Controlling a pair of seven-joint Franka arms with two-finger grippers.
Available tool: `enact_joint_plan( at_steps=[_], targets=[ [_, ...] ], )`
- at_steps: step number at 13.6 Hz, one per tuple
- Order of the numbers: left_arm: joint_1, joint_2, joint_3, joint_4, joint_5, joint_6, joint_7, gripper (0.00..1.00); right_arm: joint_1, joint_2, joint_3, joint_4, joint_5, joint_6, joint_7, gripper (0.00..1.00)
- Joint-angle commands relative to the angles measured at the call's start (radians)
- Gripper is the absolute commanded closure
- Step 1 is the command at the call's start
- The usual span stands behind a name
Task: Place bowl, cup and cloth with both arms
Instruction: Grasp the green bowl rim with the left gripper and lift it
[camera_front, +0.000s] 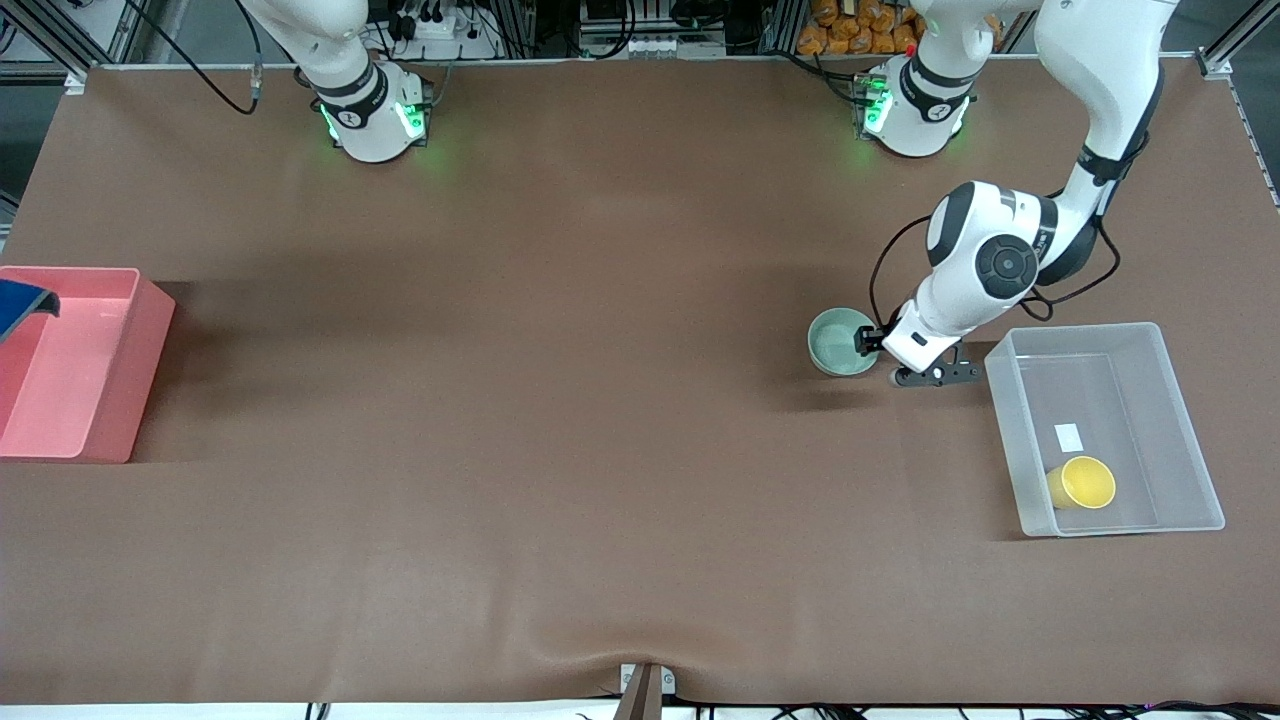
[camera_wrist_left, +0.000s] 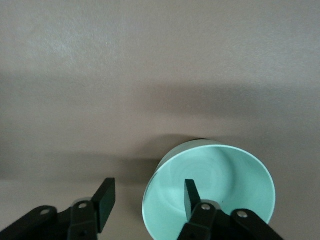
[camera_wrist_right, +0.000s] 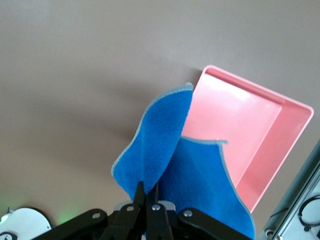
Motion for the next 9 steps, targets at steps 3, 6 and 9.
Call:
enact_joint_plan(
  at_steps=[3, 6, 9],
  targets=[
    [0.002, 0.030, -0.004, -0.019, 0.023, 0.082, -0.080, 0.67, -0.073, 0.104, 0.021, 0.001, -0.092, 0.057, -0.104, 1.00],
    [0.002, 0.031, -0.004, -0.016, 0.023, 0.080, -0.102, 0.93, -0.126, 0.179, 0.021, -0.001, -0.112, 0.175, -0.224, 1.00],
    [0.000, 0.021, -0.004, 0.001, 0.023, 0.068, -0.133, 1.00, -0.157, 0.230, 0.021, 0.001, -0.112, 0.250, -0.312, 1.00]
  ],
)
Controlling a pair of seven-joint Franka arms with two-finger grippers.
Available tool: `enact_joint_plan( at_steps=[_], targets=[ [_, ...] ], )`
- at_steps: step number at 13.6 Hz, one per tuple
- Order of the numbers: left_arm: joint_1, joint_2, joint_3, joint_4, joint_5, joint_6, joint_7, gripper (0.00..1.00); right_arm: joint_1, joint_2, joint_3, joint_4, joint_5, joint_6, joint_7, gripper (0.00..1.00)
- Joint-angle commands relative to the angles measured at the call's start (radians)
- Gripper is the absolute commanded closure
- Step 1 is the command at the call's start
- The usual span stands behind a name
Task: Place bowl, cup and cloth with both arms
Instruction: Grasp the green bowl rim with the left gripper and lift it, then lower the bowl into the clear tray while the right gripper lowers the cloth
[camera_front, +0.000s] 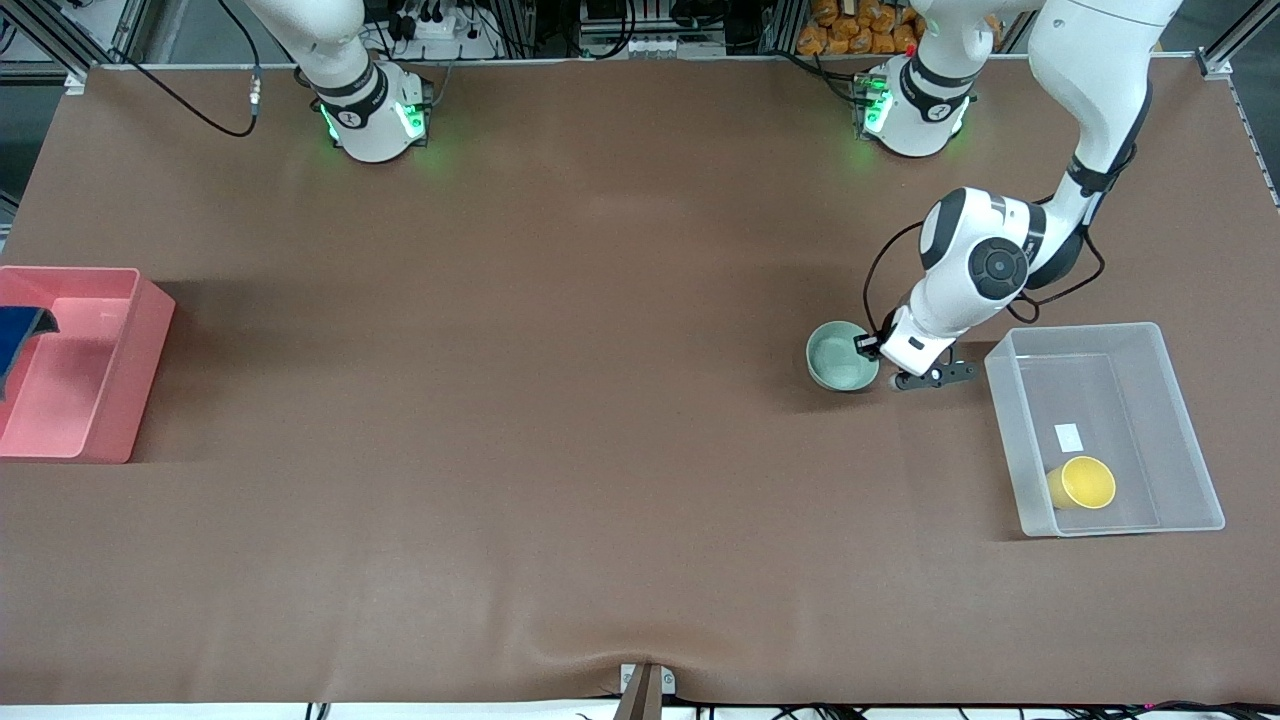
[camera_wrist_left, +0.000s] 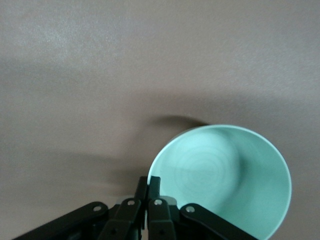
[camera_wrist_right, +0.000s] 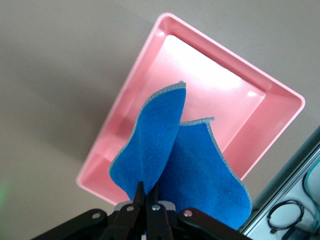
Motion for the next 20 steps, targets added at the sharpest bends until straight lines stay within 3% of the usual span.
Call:
enact_joint_plan(
  at_steps=[1, 5, 11, 16, 20],
  targets=[
    [0.000, -0.014, -0.001, 0.039, 0.023, -0.035, -0.047, 1.00, -0.025, 0.023, 0.022, 0.012, -0.021, 0.021, -0.048, 1.00],
    [0.014, -0.018, 0.007, 0.290, 0.021, -0.379, -0.034, 1.00, -0.028, 0.037, 0.022, 0.012, -0.021, 0.028, -0.048, 1.00],
    [0.088, -0.014, 0.070, 0.568, 0.021, -0.656, 0.141, 1.00, -0.030, 0.037, 0.022, -0.007, -0.018, 0.010, -0.037, 1.00],
    [0.089, -0.023, 0.306, 0.596, 0.023, -0.709, 0.512, 1.00, -0.060, 0.040, 0.024, -0.056, 0.060, -0.008, -0.026, 1.00],
    [0.138, 0.006, 0.372, 0.590, 0.020, -0.689, 0.641, 1.00, -0.074, 0.041, 0.024, -0.071, 0.121, -0.070, -0.011, 1.00]
  ],
)
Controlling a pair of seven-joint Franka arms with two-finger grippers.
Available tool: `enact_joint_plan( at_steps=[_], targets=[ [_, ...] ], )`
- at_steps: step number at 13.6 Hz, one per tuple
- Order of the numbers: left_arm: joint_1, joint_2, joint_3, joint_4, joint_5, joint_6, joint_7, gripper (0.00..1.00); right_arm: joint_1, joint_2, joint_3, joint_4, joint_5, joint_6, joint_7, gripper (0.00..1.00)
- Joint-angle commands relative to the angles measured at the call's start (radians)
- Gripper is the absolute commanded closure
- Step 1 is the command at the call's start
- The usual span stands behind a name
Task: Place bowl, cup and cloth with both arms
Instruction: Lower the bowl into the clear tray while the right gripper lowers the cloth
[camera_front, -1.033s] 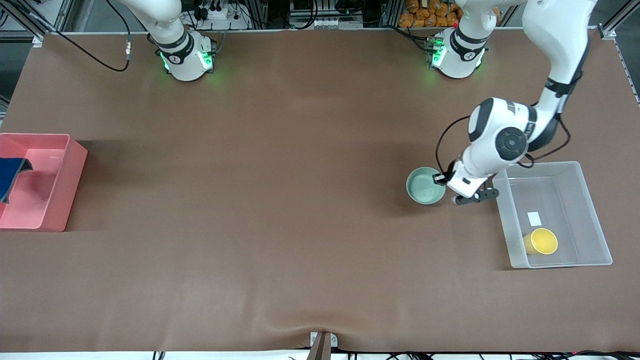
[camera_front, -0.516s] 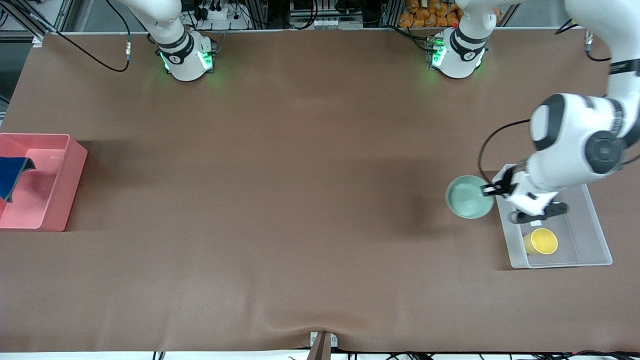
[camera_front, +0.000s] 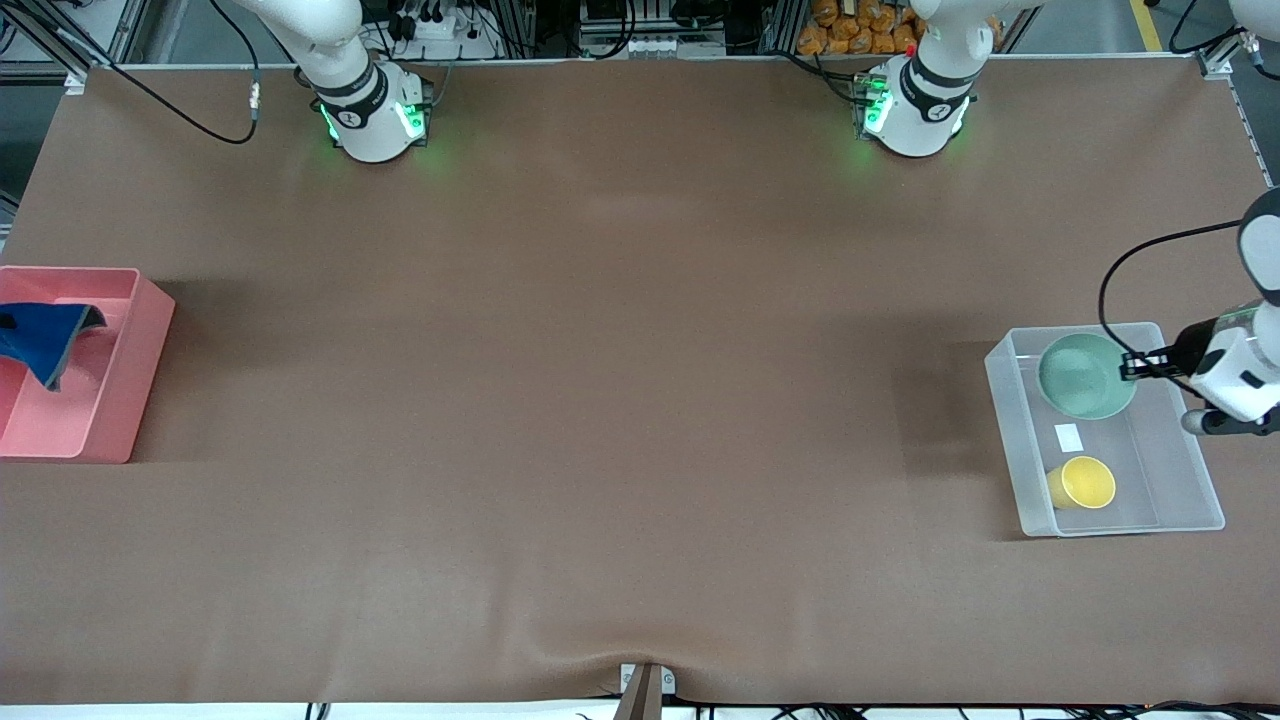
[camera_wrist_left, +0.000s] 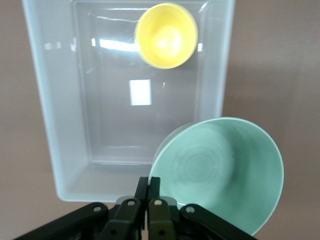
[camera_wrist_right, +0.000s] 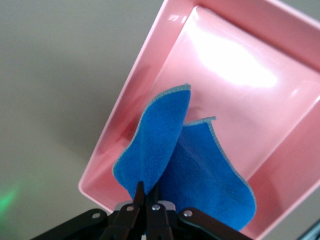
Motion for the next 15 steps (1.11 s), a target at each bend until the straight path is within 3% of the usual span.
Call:
enact_joint_plan(
  at_steps=[1, 6, 8, 10, 15],
  targets=[
    [0.045, 0.035, 0.003, 0.004, 0.005, 0.016, 0.045, 1.00, -0.028, 0.007, 0.020, -0.011, 0.050, -0.038, 0.023, 1.00],
    [0.093, 0.103, 0.003, -0.018, 0.009, 0.137, 0.049, 1.00, -0.041, 0.038, 0.020, -0.012, 0.053, -0.007, 0.009, 1.00],
    [0.102, 0.113, 0.003, -0.034, 0.011, 0.165, 0.049, 1.00, -0.050, 0.056, 0.020, -0.005, 0.052, 0.084, -0.029, 1.00],
    [0.104, 0.115, 0.003, -0.087, 0.005, 0.226, 0.049, 1.00, -0.051, 0.056, 0.020, -0.004, 0.053, 0.149, -0.101, 1.00],
    [0.105, 0.146, 0.003, -0.174, 0.003, 0.384, 0.050, 1.00, -0.055, 0.058, 0.021, -0.003, 0.058, 0.155, -0.101, 1.00]
  ],
)
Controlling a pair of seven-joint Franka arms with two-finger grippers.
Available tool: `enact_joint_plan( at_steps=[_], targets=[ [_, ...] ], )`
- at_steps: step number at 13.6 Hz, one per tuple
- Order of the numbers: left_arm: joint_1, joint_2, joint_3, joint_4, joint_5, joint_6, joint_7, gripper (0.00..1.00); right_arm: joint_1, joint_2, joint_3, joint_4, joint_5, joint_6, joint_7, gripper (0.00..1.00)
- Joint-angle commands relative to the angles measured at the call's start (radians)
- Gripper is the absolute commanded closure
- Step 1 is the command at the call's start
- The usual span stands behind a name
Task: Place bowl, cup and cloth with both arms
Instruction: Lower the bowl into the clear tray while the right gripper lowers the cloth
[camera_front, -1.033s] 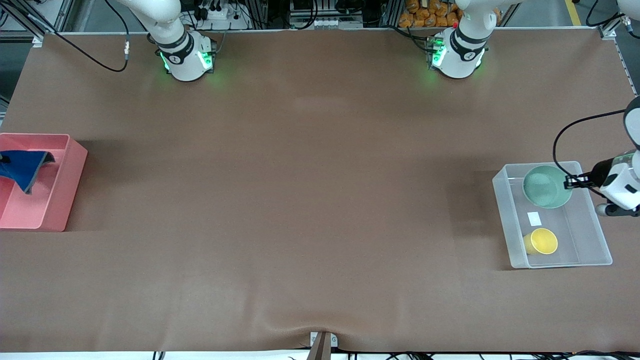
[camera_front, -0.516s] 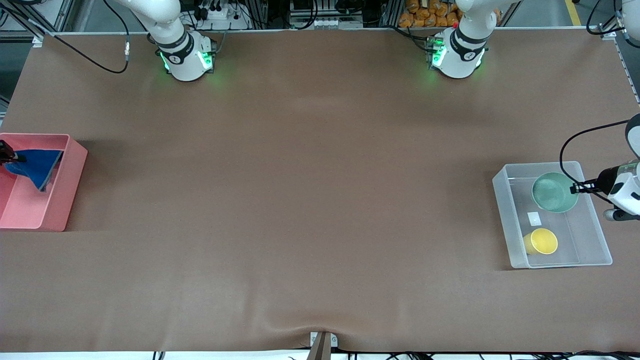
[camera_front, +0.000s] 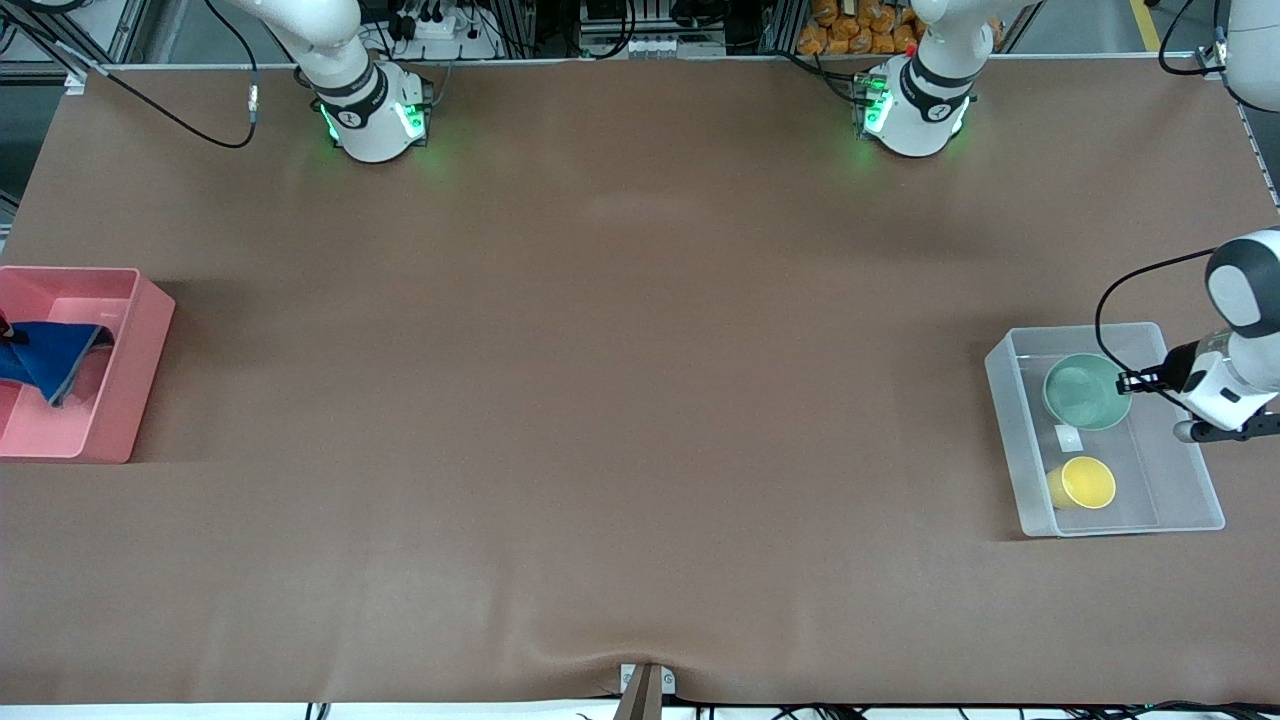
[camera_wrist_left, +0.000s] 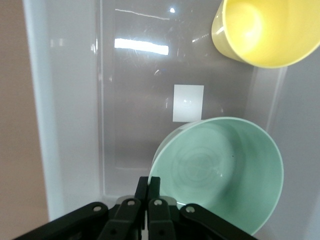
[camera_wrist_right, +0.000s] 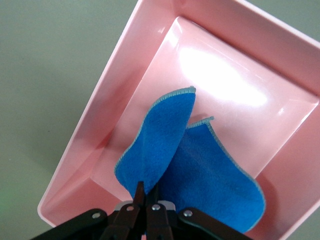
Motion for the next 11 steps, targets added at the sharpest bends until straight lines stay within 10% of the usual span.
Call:
enact_joint_plan(
  at_steps=[1, 5, 9, 11],
  targets=[
    [0.010, 0.012, -0.005, -0.048, 0.003, 0.086, 0.014, 1.00, -0.023, 0.007, 0.021, 0.022, 0.025, 0.001, -0.019, 1.00],
    [0.008, 0.033, -0.005, -0.063, 0.006, 0.113, 0.043, 0.98, -0.012, 0.005, 0.029, 0.106, 0.029, 0.001, -0.009, 1.00],
    [0.019, 0.028, -0.005, -0.048, 0.005, 0.105, 0.150, 0.62, -0.023, -0.001, 0.027, 0.111, 0.115, -0.007, -0.006, 0.98],
    [0.019, 0.024, -0.005, -0.038, 0.005, 0.099, 0.155, 0.59, -0.027, -0.001, 0.023, 0.111, 0.164, -0.007, -0.006, 0.58]
  ],
)
